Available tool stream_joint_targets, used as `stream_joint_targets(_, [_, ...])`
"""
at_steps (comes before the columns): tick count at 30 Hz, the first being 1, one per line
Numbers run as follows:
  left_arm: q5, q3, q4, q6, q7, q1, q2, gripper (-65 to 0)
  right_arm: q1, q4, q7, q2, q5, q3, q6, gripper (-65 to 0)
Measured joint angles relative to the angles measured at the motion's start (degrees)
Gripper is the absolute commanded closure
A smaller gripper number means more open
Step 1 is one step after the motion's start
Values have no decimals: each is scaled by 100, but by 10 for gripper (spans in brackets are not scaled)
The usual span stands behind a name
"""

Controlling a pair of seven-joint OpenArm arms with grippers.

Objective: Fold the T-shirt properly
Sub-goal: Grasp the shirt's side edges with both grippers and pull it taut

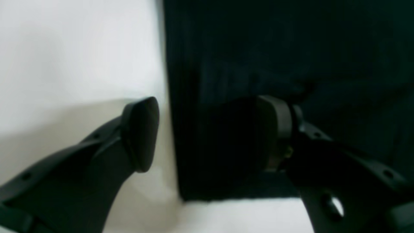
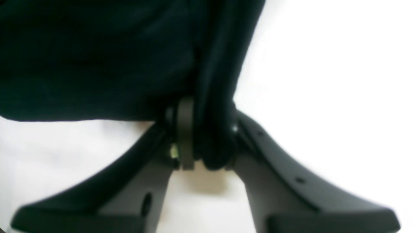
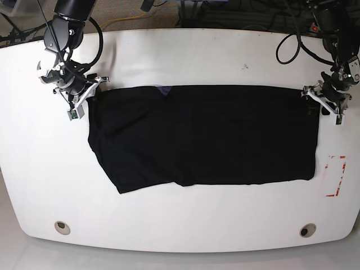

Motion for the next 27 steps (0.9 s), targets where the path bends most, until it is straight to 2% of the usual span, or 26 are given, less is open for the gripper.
stream_joint_targets(9, [-68, 33, 0, -37, -173, 188, -48, -399, -17, 4, 17, 0, 17, 0, 13, -105])
stream_joint_targets(11, [-98, 120, 0, -35, -247, 229, -72, -331, -20, 13, 17, 0, 17, 0, 13, -70])
stream_joint_targets(14, [-103, 173, 17, -35, -256, 249, -81, -182, -70, 142, -48, -9, -7, -9, 11, 0])
stream_joint_targets(16, [-122, 192, 39, -37, -240, 273, -76, -114, -131, 249, -92, -17, -48, -11, 11, 0])
stream_joint_targets(18, [-166, 199, 52, -57, -249, 356, -81, -78, -199, 332, -107, -20, -50, -11, 11, 0])
stream_joint_targets(23, [-247, 166, 144, -92, -328, 553, -79, -69, -398, 619, -201, -20, -92, -11, 7, 0])
stream_joint_targets(27, [-168, 11, 568, -101, -149, 1051, -46, -69, -723, 890, -199, -26, -79, -13, -11, 0])
